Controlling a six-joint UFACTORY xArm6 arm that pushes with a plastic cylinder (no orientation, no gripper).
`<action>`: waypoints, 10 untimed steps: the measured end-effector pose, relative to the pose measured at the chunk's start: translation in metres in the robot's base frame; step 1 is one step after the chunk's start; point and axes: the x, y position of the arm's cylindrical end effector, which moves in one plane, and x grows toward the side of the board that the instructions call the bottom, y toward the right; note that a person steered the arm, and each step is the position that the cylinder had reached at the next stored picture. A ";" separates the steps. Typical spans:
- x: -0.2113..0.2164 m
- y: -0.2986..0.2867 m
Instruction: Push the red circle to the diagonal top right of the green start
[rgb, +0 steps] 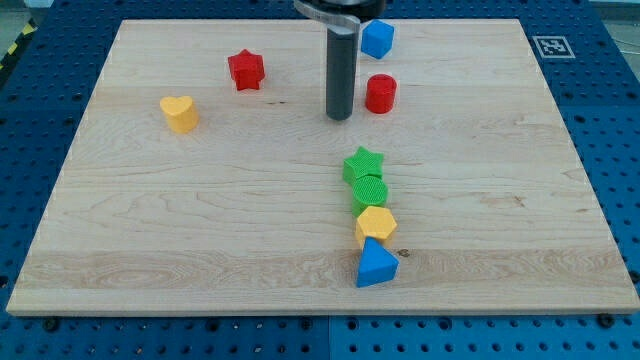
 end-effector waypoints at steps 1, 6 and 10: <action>-0.026 -0.005; -0.030 0.050; -0.014 0.077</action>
